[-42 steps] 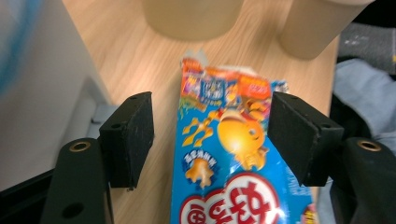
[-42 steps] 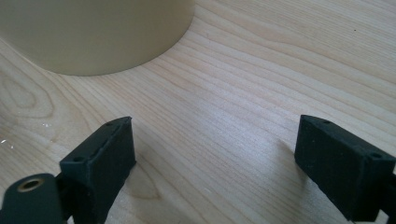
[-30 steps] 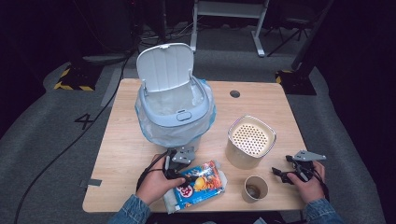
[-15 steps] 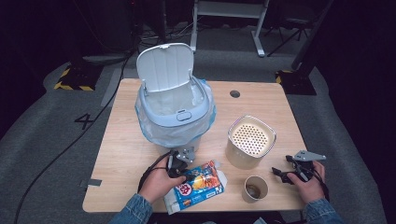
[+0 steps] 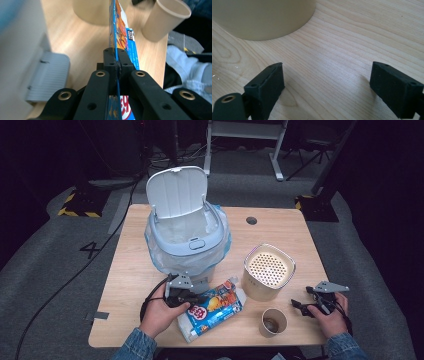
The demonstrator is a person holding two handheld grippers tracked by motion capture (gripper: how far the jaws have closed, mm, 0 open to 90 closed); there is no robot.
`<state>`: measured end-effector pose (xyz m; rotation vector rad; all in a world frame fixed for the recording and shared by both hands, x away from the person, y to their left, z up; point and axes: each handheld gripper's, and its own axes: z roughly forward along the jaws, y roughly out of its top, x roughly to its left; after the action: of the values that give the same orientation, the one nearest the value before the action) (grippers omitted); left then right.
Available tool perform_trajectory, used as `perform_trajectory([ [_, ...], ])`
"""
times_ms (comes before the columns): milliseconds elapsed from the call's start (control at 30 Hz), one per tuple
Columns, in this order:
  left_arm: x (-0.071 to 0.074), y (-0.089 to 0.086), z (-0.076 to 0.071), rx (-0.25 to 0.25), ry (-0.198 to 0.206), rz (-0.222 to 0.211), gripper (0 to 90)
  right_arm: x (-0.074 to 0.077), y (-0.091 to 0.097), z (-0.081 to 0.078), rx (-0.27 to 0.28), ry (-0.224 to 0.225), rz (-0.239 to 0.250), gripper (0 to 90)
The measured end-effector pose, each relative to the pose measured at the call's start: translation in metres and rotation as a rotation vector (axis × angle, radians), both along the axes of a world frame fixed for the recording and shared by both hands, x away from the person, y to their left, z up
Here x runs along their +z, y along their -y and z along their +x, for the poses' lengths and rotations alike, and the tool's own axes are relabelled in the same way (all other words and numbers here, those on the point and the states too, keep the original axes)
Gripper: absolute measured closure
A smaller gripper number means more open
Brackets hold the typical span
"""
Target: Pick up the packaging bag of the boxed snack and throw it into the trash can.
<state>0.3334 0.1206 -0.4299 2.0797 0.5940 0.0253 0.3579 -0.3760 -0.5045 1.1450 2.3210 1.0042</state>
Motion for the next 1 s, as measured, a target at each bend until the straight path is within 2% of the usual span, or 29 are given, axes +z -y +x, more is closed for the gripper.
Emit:
perform_trajectory([
  [33, 0.0, 0.0, 0.0, 0.0, 0.0, 0.0, 88.6, 0.0, 0.0, 0.0, 0.0, 0.0, 0.0, 12.3],
  [100, 0.005, -0.002, -0.001, 0.01, 0.024, -0.04, 88.7, 0.0, 0.0, 0.0, 0.0, 0.0, 0.0, 12.3],
  [133, 0.01, -0.004, -0.002, 0.012, 0.055, -0.077, 88.7, 0.0, 0.0, 0.0, 0.0, 0.0, 0.0, 12.3],
  [167, 0.01, -0.004, -0.002, 0.012, 0.055, -0.077, 88.7, 0.0, 0.0, 0.0, 0.0, 0.0, 0.0, 12.3],
  [233, 0.015, -0.006, -0.004, 0.016, 0.074, -0.11, 88.7, 0.0, 0.0, 0.0, 0.0, 0.0, 0.0, 12.3],
  [300, 0.021, -0.007, -0.005, 0.021, 0.106, -0.132, 88.8, 0.0, 0.0, 0.0, 0.0, 0.0, 0.0, 12.3],
  [567, 0.057, -0.014, -0.006, 0.05, 0.212, -0.232, 88.7, 0.0, 0.0, 0.0, 0.0, 0.0, 0.0, 12.3],
  [600, 0.057, -0.014, -0.006, 0.05, 0.212, -0.232, 88.8, 0.0, 0.0, 0.0, 0.0, 0.0, 0.0, 12.3],
  [700, 0.072, -0.015, -0.002, 0.071, 0.245, -0.256, 88.8, 0.0, 0.0, 0.0, 0.0, 0.0, 0.0, 12.3],
  [767, 0.075, -0.016, -0.001, 0.072, 0.25, -0.259, 88.8, 0.0, 0.0, 0.0, 0.0, 0.0, 0.0, 12.3],
  [867, 0.088, -0.016, 0.002, 0.085, 0.279, -0.267, 88.8, 0.0, 0.0, 0.0, 0.0, 0.0, 0.0, 12.3],
  [1000, 0.096, -0.018, 0.005, 0.099, 0.293, -0.285, 88.8, 0.0, 0.0, 0.0, 0.0, 0.0, 0.0, 12.3],
])
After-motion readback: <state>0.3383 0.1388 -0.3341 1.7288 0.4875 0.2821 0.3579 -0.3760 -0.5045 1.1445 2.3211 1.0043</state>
